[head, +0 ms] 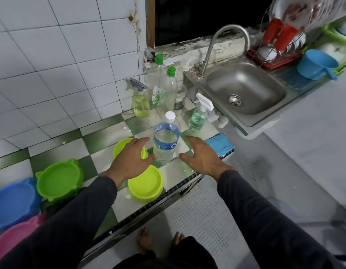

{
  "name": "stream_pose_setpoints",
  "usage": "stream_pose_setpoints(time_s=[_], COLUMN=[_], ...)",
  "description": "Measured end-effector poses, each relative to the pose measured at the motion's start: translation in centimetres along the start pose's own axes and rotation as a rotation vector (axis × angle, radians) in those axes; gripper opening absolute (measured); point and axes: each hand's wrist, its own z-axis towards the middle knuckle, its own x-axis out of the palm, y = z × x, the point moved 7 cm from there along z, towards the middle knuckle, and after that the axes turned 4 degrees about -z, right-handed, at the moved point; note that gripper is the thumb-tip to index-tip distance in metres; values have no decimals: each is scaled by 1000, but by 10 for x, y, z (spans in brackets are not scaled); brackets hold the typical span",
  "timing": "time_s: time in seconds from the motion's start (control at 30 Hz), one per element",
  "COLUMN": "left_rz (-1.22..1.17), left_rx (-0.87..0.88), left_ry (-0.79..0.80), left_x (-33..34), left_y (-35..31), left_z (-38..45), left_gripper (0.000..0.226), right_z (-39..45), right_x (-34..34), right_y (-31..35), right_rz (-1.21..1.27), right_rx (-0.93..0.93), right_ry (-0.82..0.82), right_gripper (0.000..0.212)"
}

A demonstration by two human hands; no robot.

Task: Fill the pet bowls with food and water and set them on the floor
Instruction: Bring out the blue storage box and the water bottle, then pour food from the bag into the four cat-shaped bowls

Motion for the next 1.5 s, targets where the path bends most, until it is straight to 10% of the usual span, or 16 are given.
stream_pose_setpoints(time_s=[0.47,1.5], left_rz=[327,331], left_rx=[-161,-683], left_ry=[-57,-351], left_x=[-32,-165], left_y=[-8,151], left_z=[-103,-457], left_gripper=[77,65], right_z=[-40,-173], right_x=[16,190], right_y=[34,328], right_rz=[-486,-463], right_rx=[-229,-734], right_ry=[34,205], right_gripper=[69,53])
